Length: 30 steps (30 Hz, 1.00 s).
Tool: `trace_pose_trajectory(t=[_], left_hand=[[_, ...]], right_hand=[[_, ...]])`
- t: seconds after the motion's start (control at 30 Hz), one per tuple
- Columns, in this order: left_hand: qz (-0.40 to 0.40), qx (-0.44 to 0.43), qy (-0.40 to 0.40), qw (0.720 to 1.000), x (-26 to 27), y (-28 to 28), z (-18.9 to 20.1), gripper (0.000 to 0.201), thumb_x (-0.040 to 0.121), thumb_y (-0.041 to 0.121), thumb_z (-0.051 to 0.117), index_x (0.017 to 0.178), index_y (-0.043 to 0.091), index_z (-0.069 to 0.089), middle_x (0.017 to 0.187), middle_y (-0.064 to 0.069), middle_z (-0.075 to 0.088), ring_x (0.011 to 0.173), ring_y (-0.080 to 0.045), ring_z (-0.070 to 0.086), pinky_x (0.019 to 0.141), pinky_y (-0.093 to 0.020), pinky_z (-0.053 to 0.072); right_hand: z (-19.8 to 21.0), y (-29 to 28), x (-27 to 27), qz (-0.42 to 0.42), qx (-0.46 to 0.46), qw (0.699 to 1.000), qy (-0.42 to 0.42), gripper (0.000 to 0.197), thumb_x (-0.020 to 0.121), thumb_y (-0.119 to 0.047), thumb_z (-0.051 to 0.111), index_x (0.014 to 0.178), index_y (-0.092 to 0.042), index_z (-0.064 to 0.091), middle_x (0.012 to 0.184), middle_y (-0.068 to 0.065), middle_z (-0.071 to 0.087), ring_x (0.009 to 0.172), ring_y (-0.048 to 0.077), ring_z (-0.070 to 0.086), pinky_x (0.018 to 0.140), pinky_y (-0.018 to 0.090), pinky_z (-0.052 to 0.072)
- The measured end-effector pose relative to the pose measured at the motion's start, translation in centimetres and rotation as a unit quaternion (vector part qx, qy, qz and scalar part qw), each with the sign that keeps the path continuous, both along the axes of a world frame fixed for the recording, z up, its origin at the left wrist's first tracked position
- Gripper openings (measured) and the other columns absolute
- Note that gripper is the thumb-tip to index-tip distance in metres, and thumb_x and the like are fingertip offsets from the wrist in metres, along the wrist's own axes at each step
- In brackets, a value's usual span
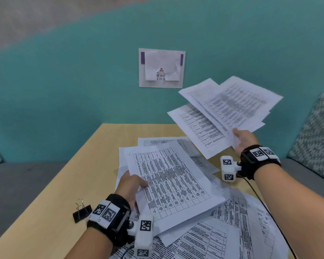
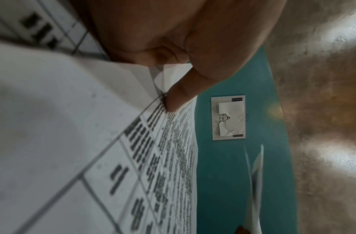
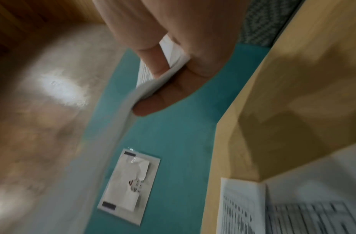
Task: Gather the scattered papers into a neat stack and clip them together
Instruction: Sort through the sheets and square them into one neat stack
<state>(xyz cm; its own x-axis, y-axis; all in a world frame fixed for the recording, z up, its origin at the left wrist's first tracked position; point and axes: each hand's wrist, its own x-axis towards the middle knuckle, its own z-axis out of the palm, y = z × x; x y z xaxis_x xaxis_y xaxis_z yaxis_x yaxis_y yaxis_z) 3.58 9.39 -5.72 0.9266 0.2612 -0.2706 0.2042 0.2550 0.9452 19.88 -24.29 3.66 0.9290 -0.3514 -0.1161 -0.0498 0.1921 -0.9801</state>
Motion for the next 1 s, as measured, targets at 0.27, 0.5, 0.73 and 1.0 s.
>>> trace_pose_trajectory(t=[0.27, 0.5, 0.73, 1.0], left_hand=[[0.028, -0.021, 0.042, 0.999, -0.2, -0.1, 0.8, 0.043, 0.098, -0.006, 0.045, 0.141, -0.004, 0.049, 0.139, -0.007, 0.046, 0.133, -0.032, 0.046, 0.102, -0.041, 0.04], [-0.004, -0.143, 0.028, 0.989, 0.0, -0.1, 1.3, 0.068, 0.096, 0.075, 0.037, 0.128, 0.023, 0.068, 0.12, -0.011, 0.077, 0.112, -0.035, 0.07, 0.102, -0.054, 0.05], [-0.019, -0.057, 0.025, 0.998, 2.5, 1.5, -2.4, 0.116, 0.031, 0.036, 0.102, 0.137, 0.012, 0.061, 0.145, -0.014, 0.06, 0.128, -0.039, 0.06, 0.106, -0.062, 0.048], [-0.023, -0.038, 0.002, 0.999, 0.1, 0.3, 0.3, 0.093, 0.039, 0.041, 0.104, 0.122, 0.011, 0.075, 0.127, -0.014, 0.072, 0.118, -0.039, 0.067, 0.104, -0.056, 0.052]], right_hand=[[-4.2, 4.2, -0.4, 0.253, -0.188, 0.943, 0.102, 0.032, 0.068, -0.012, 0.08, 0.095, 0.0, 0.067, 0.104, 0.01, 0.063, 0.096, 0.03, 0.058, 0.091, 0.041, 0.046], [-5.3, 4.8, -1.1, 0.309, -0.301, 0.89, 0.152, 0.054, 0.046, -0.009, 0.087, 0.096, -0.012, 0.066, 0.097, 0.016, 0.064, 0.083, 0.029, 0.057, 0.074, 0.039, 0.043], [-4.7, 6.2, -3.0, 0.381, -0.316, 0.857, 0.146, 0.058, 0.059, 0.002, 0.083, 0.115, -0.003, 0.07, 0.115, 0.02, 0.073, 0.11, 0.041, 0.068, 0.098, 0.063, 0.049], [-6.6, 6.1, -1.5, 0.339, -0.211, 0.908, 0.126, 0.081, 0.045, 0.003, 0.093, 0.12, 0.006, 0.064, 0.124, 0.024, 0.068, 0.113, 0.04, 0.065, 0.1, 0.064, 0.047]])
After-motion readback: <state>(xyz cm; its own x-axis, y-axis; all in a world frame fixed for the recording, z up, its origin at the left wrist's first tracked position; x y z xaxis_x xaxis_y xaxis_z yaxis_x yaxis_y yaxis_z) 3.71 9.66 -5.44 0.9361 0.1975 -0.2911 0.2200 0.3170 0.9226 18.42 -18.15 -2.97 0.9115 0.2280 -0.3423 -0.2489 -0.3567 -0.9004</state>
